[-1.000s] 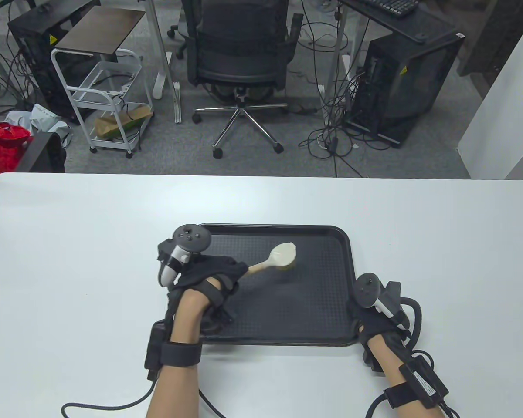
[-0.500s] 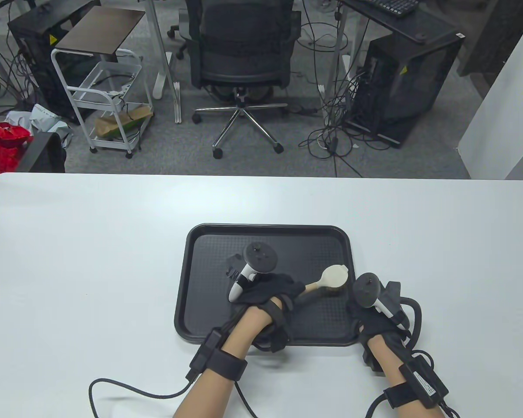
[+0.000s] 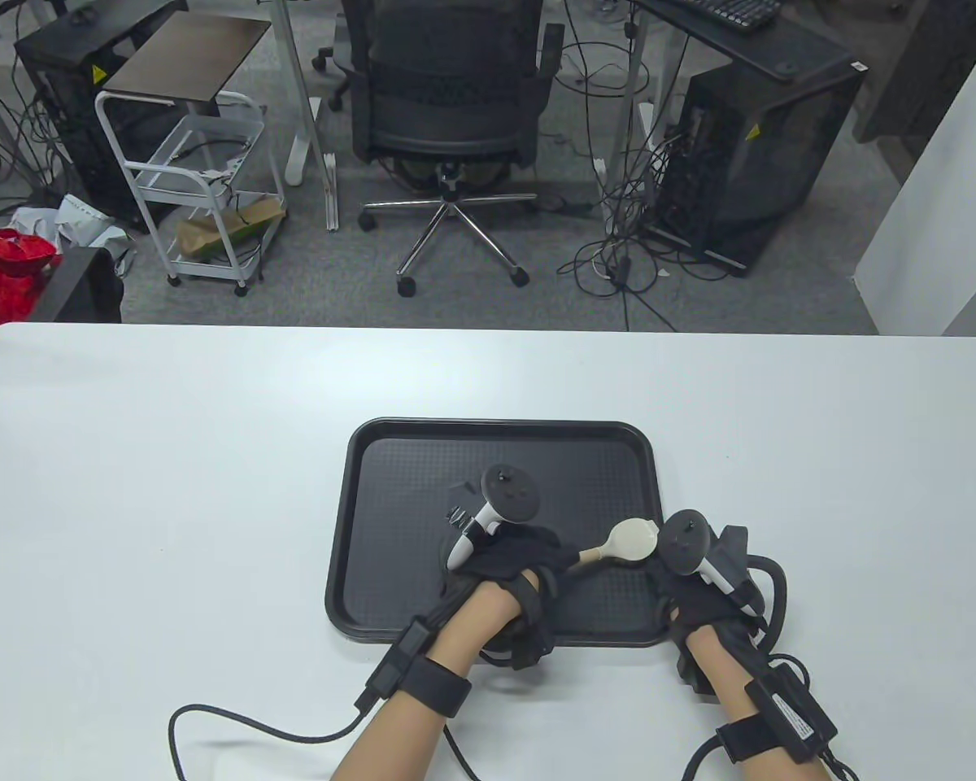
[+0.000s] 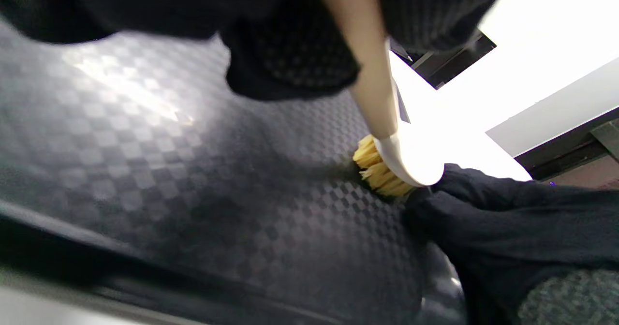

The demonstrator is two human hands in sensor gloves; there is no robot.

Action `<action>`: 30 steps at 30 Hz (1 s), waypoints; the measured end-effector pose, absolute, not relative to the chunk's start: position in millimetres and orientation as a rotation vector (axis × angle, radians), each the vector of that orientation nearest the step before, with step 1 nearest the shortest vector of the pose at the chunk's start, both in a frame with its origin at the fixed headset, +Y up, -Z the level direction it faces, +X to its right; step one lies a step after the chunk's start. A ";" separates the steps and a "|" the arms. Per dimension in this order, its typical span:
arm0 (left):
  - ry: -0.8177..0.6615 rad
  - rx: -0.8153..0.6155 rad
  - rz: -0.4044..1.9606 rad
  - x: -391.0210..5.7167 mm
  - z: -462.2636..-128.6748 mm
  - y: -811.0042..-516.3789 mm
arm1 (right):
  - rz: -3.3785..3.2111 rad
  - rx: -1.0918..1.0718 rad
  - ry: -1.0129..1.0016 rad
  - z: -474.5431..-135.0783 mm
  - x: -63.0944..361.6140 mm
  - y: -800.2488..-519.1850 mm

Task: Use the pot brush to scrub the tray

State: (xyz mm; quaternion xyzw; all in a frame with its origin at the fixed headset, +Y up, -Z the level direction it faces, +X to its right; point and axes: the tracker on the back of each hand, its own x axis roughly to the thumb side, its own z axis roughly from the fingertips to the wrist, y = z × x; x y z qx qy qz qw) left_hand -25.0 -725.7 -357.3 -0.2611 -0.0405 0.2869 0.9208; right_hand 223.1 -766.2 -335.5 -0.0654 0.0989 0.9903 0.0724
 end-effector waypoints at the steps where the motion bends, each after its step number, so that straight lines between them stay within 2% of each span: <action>1: -0.077 -0.550 0.584 -27.2 -357.7 -725.4 | 2.975 -0.196 0.297 -335.5 223.1 -766.2; 14: -0.011 -0.633 0.486 -69.3 -365.6 -709.5 | 2.975 -0.196 0.297 -335.6 223.2 -766.2; 30: 0.123 -0.727 0.488 -172.3 -373.1 -700.3 | 2.974 -0.197 0.298 -335.2 223.2 -766.0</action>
